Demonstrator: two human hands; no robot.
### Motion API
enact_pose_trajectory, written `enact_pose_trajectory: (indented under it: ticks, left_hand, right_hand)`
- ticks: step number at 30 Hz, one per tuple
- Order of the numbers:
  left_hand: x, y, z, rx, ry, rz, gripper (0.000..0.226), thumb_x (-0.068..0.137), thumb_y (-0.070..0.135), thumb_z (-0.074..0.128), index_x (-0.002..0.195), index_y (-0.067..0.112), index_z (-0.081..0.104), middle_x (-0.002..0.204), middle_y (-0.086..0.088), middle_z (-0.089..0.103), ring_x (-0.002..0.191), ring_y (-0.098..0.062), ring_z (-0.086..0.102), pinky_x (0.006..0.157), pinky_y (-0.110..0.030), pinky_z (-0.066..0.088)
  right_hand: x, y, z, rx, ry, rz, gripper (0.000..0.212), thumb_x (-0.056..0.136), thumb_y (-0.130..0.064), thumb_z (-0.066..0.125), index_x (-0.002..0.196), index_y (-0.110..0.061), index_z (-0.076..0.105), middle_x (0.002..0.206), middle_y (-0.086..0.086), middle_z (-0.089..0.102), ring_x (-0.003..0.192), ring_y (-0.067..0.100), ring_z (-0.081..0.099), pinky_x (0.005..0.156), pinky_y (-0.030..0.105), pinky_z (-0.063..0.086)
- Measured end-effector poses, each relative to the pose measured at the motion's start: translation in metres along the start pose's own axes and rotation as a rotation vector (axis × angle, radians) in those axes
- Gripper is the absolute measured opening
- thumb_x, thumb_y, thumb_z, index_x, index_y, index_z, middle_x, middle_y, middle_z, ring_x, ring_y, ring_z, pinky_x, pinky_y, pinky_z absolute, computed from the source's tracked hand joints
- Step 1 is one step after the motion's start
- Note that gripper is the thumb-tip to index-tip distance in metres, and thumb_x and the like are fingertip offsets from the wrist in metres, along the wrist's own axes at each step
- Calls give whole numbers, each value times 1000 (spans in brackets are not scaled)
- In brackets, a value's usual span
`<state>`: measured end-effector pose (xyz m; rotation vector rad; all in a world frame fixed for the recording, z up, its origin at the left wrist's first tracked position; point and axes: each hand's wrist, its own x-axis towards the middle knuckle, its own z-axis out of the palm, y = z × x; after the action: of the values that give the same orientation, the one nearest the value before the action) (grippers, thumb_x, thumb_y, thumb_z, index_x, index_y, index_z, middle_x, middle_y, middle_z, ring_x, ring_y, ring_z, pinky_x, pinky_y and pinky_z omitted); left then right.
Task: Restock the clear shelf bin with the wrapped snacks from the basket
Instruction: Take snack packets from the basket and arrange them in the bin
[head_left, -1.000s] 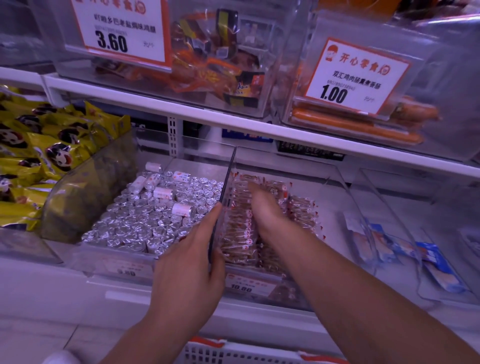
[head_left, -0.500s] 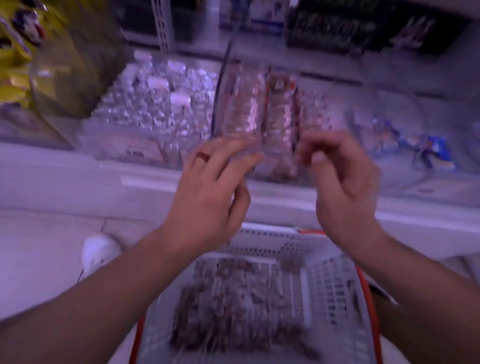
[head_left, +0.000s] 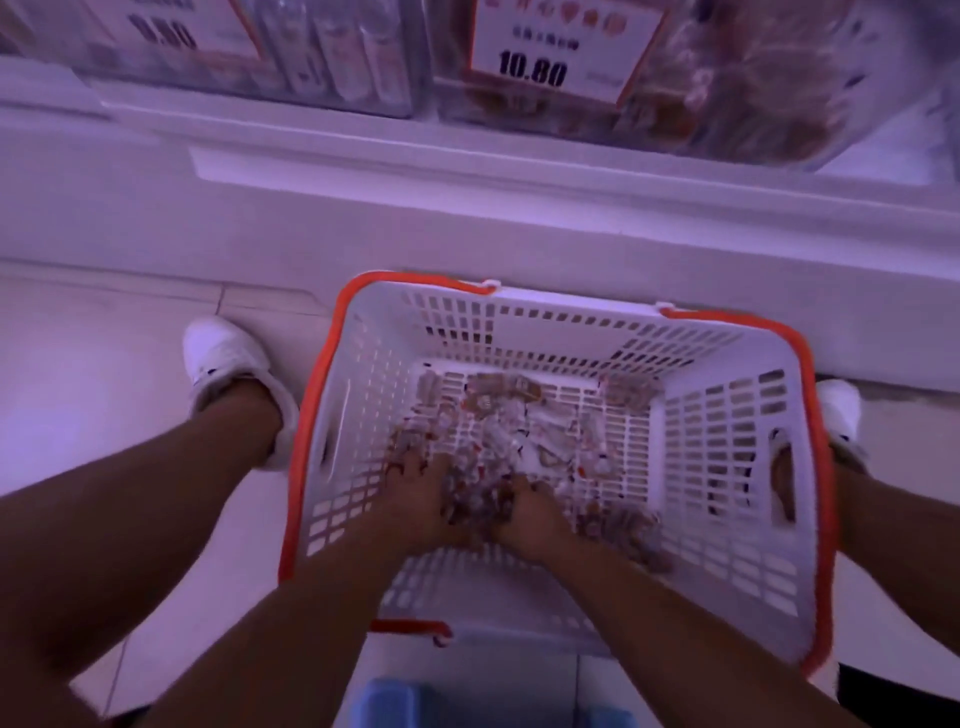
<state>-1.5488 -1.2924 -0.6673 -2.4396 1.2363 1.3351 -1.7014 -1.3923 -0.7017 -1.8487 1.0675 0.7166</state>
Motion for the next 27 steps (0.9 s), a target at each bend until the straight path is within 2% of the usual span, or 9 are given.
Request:
enact_pose_trajectory:
  ticks: [3, 7, 10, 13, 16, 19, 22, 24, 27]
  left_hand:
    - [9, -6, 31, -63, 63, -40, 101, 68, 58, 76, 152, 24, 30, 152, -20, 24, 137, -46, 35, 107, -44, 41]
    - [17, -17, 34, -13, 82, 39, 93, 67, 60, 71, 146, 22, 39, 137, -11, 46, 117, -38, 54, 99, -41, 45]
    - [29, -26, 30, -27, 62, 94, 79, 73, 55, 70, 141, 22, 45, 134, -3, 55, 127, -26, 54, 105, -33, 40]
    - [31, -24, 28, -72, 10, 67, 71, 74, 51, 66, 133, 19, 44, 124, -4, 63, 115, -30, 63, 95, -35, 50]
    - [29, -24, 25, -194, -24, 76, 69, 68, 47, 61, 130, 19, 47, 124, -5, 64, 115, -29, 62, 96, -31, 48]
    - [35, -17, 18, -221, -127, 103, 54, 76, 38, 66, 128, 23, 57, 126, -4, 64, 117, -25, 61, 103, -34, 46]
    - [32, 12, 17, 217, -299, -41, 69, 83, 53, 58, 143, 21, 46, 147, -16, 47, 135, -31, 46, 117, -56, 27]
    - [24, 34, 24, 521, -242, -77, 76, 85, 59, 55, 148, 19, 38, 153, -13, 39, 140, -36, 36, 109, -77, 4]
    - [18, 44, 34, 611, -83, 21, 53, 94, 34, 50, 143, 13, 45, 144, -13, 50, 133, -36, 40, 112, -74, 1]
  right_hand:
    - [19, -9, 20, 53, 88, 53, 68, 82, -44, 67, 135, -8, 47, 134, 18, 53, 128, 39, 46, 107, 45, 41]
    - [28, -8, 15, 252, 123, -54, 28, 84, -28, 67, 102, -7, 69, 101, 19, 71, 99, 35, 66, 88, 50, 53]
    - [28, -2, 15, -19, 102, -66, 57, 79, -42, 68, 125, -11, 54, 123, 18, 53, 115, 36, 49, 100, 45, 46]
    - [28, -7, 20, 113, 98, -17, 67, 69, -47, 74, 122, -15, 49, 115, 8, 59, 106, 30, 59, 90, 39, 51]
    - [30, -19, 28, 321, 142, 19, 55, 76, -38, 73, 120, -18, 47, 99, 0, 64, 94, 26, 67, 76, 30, 50]
    - [34, -27, 31, 211, 145, 21, 34, 82, -33, 67, 112, -18, 59, 104, 7, 68, 97, 29, 66, 82, 33, 53]
    - [42, -30, 19, -126, -41, 20, 32, 85, -25, 66, 113, -11, 60, 113, 14, 65, 103, 32, 64, 84, 36, 49]
    - [40, -25, 3, -362, -148, 17, 31, 85, -26, 67, 112, -13, 61, 110, 13, 67, 100, 31, 65, 85, 38, 48]
    - [39, 0, -19, -396, -90, -27, 33, 81, -25, 67, 111, -11, 60, 97, 7, 68, 85, 26, 66, 75, 33, 52]
